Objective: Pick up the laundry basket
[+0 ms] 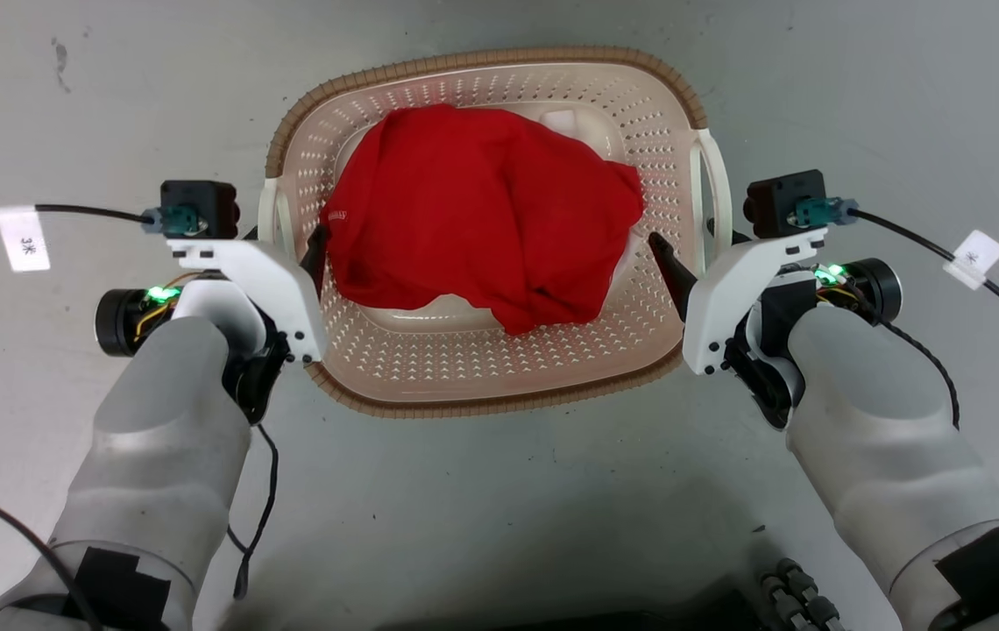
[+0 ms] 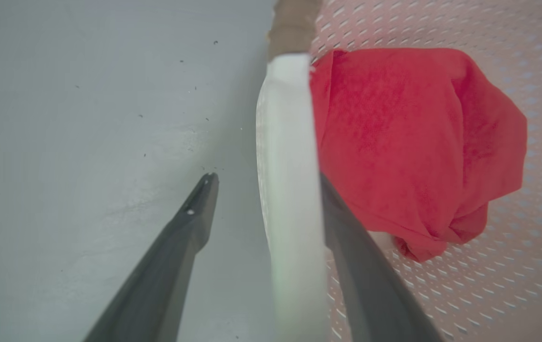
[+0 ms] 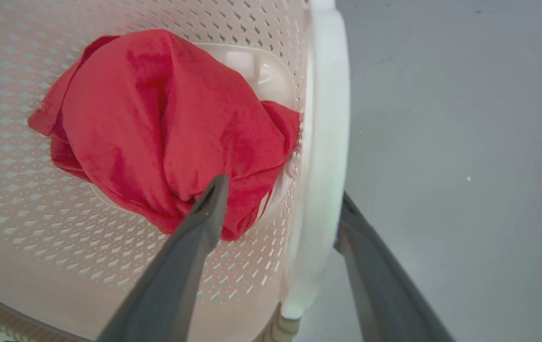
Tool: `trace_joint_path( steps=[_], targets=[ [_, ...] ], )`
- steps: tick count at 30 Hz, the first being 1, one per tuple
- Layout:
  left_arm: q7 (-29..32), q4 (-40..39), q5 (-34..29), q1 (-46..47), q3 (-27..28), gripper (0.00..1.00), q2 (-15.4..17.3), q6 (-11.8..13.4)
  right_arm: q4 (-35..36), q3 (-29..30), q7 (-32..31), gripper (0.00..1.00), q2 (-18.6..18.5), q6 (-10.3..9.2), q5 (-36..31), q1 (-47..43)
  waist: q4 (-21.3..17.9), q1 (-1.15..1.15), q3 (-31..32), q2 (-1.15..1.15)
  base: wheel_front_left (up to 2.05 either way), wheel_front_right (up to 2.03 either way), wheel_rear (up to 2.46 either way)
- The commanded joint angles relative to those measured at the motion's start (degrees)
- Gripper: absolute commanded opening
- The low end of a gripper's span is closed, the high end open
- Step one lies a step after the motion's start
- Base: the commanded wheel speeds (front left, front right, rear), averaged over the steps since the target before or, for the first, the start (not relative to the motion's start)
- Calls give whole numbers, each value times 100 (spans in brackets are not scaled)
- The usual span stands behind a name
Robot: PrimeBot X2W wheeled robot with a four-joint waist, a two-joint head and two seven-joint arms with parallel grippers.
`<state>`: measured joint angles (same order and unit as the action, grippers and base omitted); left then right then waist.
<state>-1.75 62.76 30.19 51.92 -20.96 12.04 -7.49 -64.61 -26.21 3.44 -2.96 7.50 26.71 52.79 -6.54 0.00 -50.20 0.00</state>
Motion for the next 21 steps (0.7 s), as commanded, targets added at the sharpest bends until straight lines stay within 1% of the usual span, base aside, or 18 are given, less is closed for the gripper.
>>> trace_joint_path(
  steps=[1,2,3,4,5,6,15,21],
  targets=[
    [45,43,74,118,-40,100,-32,3,-55,-101,-38,100,10,-2,99,140,24,0,-29,0,0,0,0],
    [75,60,122,143,-70,100,-57,3,-79,-148,-35,100,11,-2,131,170,36,0,-36,0,0,0,0],
    [126,70,171,159,-114,64,-82,3,-108,-188,-66,100,10,-2,201,185,46,0,-40,0,0,0,0],
    [154,72,217,177,-153,29,-89,2,-132,-229,-92,67,11,-2,252,195,52,0,-45,0,0,0,0],
    [208,68,271,192,-202,0,-106,3,-148,-275,-114,27,11,-1,314,213,58,0,-50,0,0,0,0],
    [239,58,321,205,-247,0,-120,3,-154,-319,-134,0,12,-1,383,227,66,0,-50,0,0,0,0],
    [379,46,724,248,-602,0,-187,-12,-232,-687,-170,0,61,29,786,229,63,0,68,0,0,0,0],
    [672,86,1055,130,-835,0,-294,-32,-343,-894,-372,0,77,34,1017,91,81,0,444,0,0,0,0]
  ],
)
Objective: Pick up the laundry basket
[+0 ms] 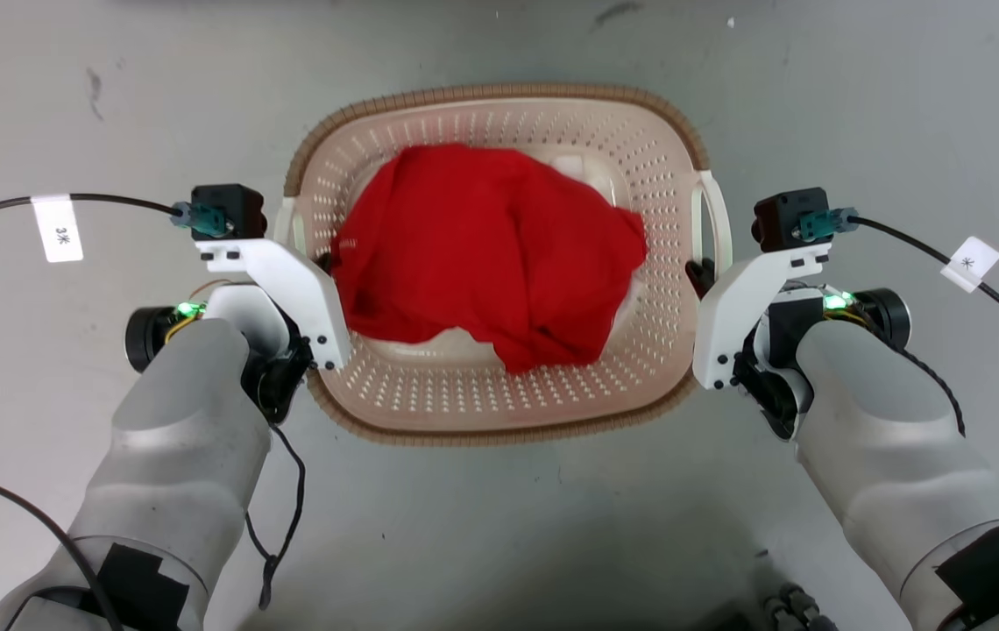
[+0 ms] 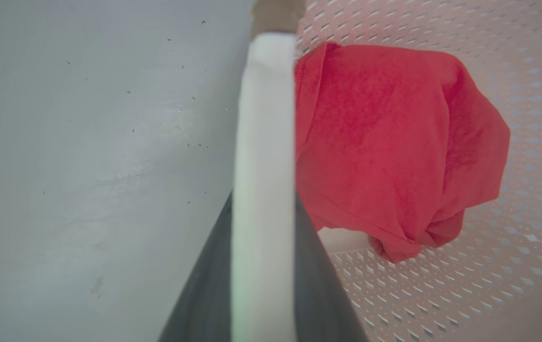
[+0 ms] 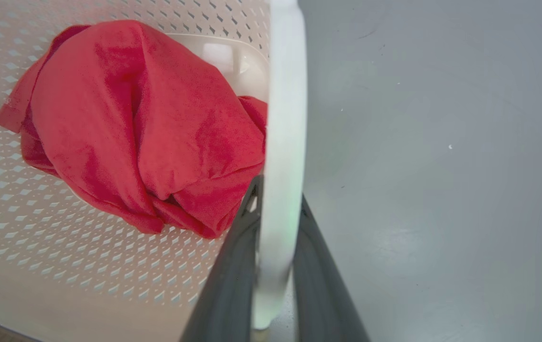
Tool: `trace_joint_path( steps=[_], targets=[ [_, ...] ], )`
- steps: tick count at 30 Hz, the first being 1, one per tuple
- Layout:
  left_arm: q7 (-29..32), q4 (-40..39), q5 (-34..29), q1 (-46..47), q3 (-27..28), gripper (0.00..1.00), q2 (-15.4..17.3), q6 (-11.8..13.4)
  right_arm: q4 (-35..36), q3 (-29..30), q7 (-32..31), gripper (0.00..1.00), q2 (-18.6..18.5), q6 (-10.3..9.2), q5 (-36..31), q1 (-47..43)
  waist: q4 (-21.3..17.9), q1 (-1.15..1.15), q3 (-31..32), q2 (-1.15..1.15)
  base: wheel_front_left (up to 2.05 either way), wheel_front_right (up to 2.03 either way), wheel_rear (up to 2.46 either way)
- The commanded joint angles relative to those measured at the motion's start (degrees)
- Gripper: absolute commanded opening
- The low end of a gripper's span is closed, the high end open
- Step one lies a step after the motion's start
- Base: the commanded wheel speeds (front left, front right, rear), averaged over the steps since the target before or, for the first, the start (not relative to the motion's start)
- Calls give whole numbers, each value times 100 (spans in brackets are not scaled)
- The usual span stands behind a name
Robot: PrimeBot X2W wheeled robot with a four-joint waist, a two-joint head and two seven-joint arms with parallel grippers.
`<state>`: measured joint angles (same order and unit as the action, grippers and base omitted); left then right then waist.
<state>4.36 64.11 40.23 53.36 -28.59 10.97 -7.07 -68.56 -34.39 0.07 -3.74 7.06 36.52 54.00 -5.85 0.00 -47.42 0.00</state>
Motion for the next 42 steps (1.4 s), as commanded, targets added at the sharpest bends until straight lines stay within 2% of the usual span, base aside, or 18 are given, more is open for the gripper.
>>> trace_joint_path(
  steps=[1,12,13,14,16,27,42],
  targets=[
    [117,-36,115,-44,-102,0,-200,-74,37,-110,-90,0,160,78,79,-53,11,0,268,0,0,0,0],
    [960,47,817,-337,-332,0,-276,-80,113,-429,-1226,0,115,79,670,-268,-1,0,1444,0,0,0,0],
    [1077,59,891,-386,-351,0,-281,-80,119,-457,-1370,0,105,79,736,-308,3,0,1580,0,0,0,0],
    [1363,73,1076,-472,-397,0,-274,-81,146,-533,-1785,0,46,79,928,-385,22,0,1947,0,0,0,0],
    [1540,68,1184,-534,-438,0,-277,-81,156,-571,-2030,0,4,79,1042,-448,43,0,2192,0,0,0,0],
    [2408,-17,1737,-830,-607,0,-270,-83,-17,-641,-3103,0,-137,79,1528,-595,182,0,3357,0,0,0,0],
    [2853,135,2045,-981,-765,0,-216,-87,-346,-612,-3697,0,-117,78,1678,-607,274,0,4337,0,0,0,0]
  ],
)
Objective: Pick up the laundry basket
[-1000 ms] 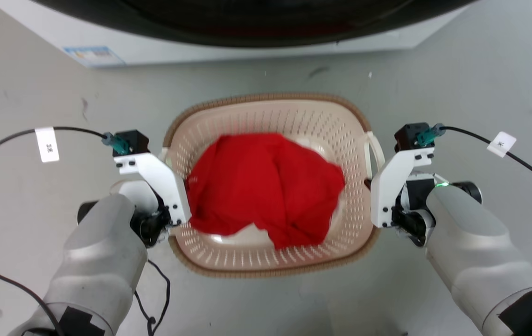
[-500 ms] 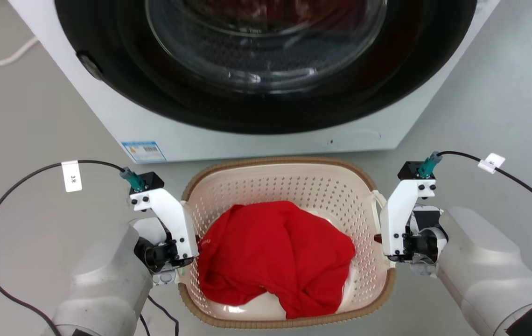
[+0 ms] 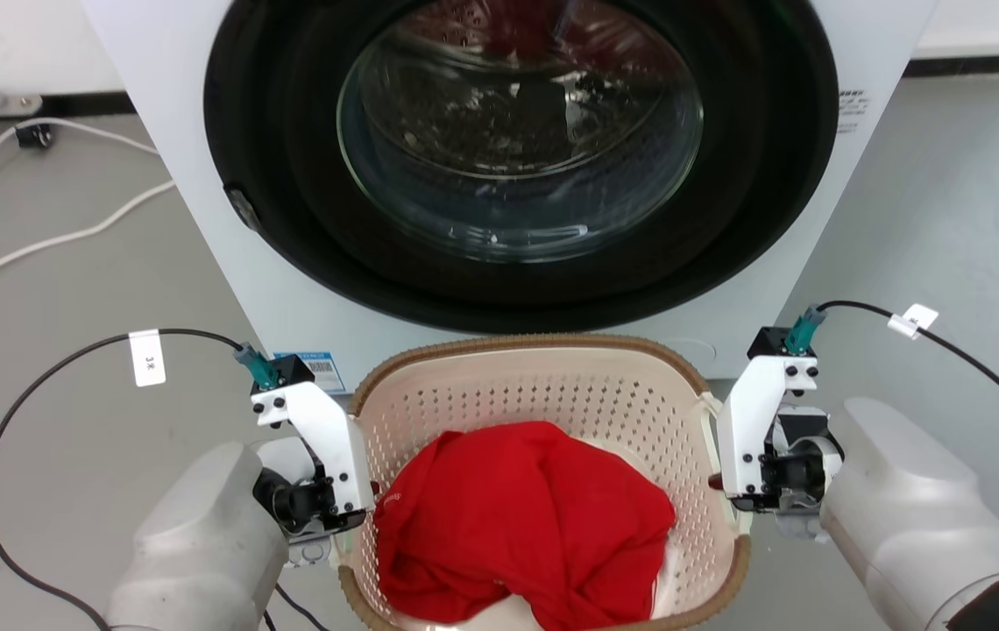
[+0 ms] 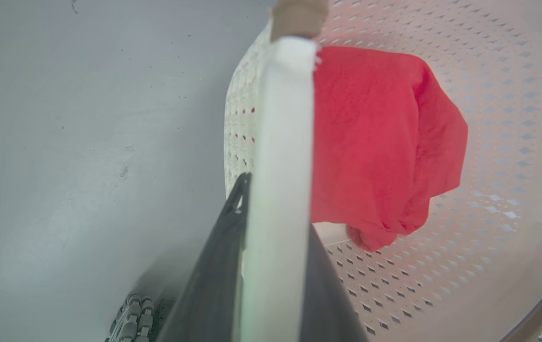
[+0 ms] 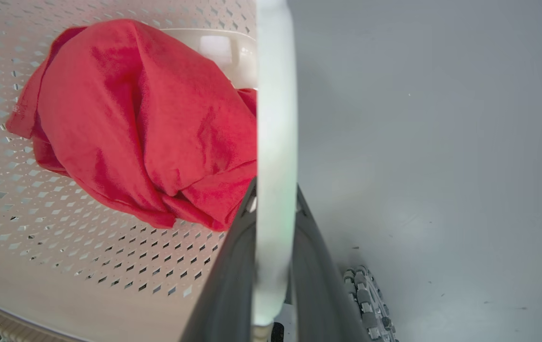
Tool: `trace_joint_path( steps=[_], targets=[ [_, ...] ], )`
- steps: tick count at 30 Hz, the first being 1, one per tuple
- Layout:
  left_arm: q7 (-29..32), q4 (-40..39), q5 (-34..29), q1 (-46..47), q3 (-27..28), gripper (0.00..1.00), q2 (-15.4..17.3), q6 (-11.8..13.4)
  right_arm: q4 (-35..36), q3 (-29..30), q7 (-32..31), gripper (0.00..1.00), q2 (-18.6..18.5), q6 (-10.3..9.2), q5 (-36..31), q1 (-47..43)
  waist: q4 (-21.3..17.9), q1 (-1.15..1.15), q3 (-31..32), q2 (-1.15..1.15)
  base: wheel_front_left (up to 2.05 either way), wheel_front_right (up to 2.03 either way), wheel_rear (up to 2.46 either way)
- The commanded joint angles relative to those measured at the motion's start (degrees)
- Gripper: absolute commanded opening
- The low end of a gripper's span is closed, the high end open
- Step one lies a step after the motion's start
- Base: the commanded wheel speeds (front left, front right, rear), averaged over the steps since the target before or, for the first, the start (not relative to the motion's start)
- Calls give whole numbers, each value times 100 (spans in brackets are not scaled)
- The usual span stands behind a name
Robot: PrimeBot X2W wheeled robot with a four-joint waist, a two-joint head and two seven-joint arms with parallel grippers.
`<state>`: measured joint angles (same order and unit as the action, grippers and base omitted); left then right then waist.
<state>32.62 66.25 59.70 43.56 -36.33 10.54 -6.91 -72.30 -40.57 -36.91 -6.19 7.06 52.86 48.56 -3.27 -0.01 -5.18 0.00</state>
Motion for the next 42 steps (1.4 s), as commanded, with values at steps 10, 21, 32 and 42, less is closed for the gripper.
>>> trace_joint_path(
  steps=[10,21,32,42],
  targets=[
    [148,29,236,-392,-99,0,-285,-104,-120,126,-436,0,152,78,48,-307,-8,1,546,0,0,0,0],
    [135,45,369,-589,-162,0,-330,-104,-132,419,-668,0,146,78,-130,-518,-46,1,670,0,0,0,0],
    [89,87,413,-520,-242,0,-335,-104,-132,709,-594,0,217,78,-391,-552,-13,1,678,0,0,0,0],
    [10,157,465,-492,-273,0,-348,-105,-133,969,-674,0,260,79,-614,-586,-10,1,661,0,0,0,0]
  ],
)
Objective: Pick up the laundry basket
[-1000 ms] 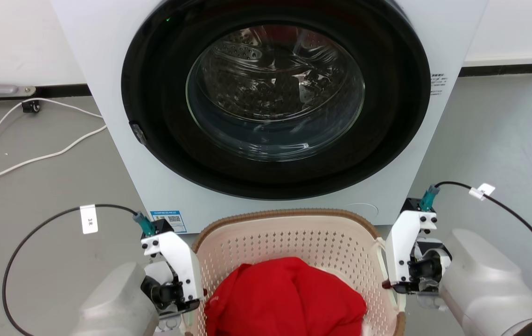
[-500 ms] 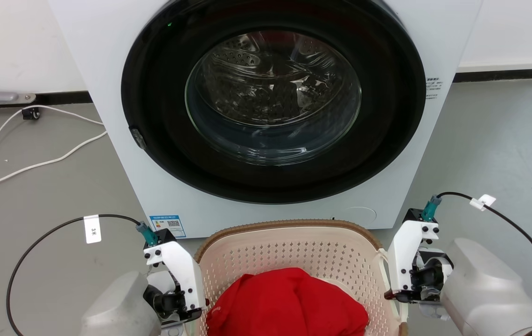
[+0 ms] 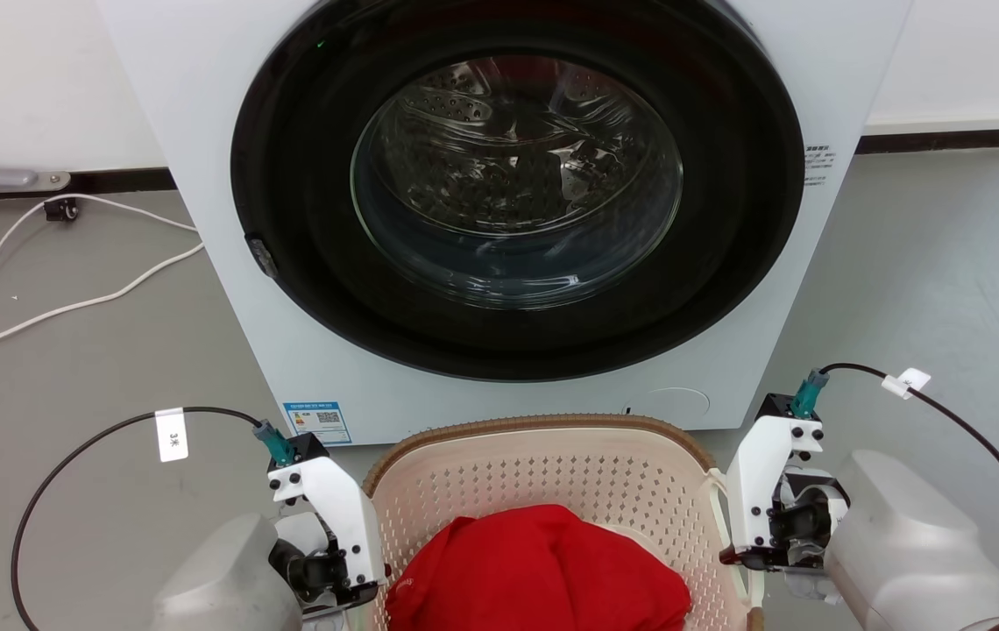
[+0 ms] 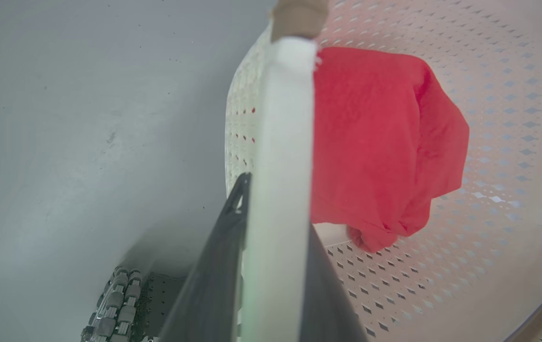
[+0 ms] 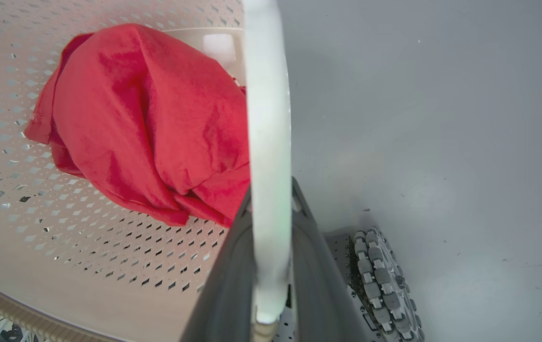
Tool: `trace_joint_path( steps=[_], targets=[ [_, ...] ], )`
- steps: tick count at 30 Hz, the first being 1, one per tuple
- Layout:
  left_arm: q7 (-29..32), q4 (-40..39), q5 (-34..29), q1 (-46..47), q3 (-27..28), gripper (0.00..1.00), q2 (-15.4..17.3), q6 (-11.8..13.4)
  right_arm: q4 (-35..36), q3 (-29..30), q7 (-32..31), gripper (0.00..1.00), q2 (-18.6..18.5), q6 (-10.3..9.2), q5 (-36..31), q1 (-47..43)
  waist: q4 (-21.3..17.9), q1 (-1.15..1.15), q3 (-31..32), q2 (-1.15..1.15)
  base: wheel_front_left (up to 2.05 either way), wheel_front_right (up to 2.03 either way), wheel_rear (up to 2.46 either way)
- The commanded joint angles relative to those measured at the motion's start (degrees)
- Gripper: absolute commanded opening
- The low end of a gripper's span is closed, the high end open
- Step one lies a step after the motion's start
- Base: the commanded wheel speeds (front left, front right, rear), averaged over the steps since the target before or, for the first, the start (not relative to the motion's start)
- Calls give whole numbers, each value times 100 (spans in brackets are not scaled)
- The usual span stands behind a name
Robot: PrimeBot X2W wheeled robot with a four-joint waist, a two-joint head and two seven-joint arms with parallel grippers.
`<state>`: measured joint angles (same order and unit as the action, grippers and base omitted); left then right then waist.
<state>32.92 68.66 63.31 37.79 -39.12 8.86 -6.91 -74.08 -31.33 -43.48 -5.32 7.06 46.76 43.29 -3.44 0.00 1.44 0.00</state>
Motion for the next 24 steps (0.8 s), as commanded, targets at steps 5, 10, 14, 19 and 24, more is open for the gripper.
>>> trace_joint_path(
  steps=[5,10,14,19,24],
  targets=[
    [-39,-61,118,59,-8,0,-190,-105,45,148,-40,0,174,79,-92,-71,21,0,-3,0,0,0,0],
    [-57,-47,147,21,-31,0,-189,-104,45,289,-71,0,189,79,-196,-112,28,0,4,0,0,0,0],
    [-81,-62,160,12,-56,0,-181,-104,44,396,-100,0,210,79,-290,-110,31,0,-7,0,0,0,0],
    [-104,-85,170,25,-85,0,-185,-104,45,522,-106,0,235,79,-417,-103,46,0,-28,0,0,0,0],
    [-124,-87,202,31,-109,0,-182,-104,44,640,-110,0,255,79,-528,-102,57,0,-50,0,0,0,0]
  ],
)
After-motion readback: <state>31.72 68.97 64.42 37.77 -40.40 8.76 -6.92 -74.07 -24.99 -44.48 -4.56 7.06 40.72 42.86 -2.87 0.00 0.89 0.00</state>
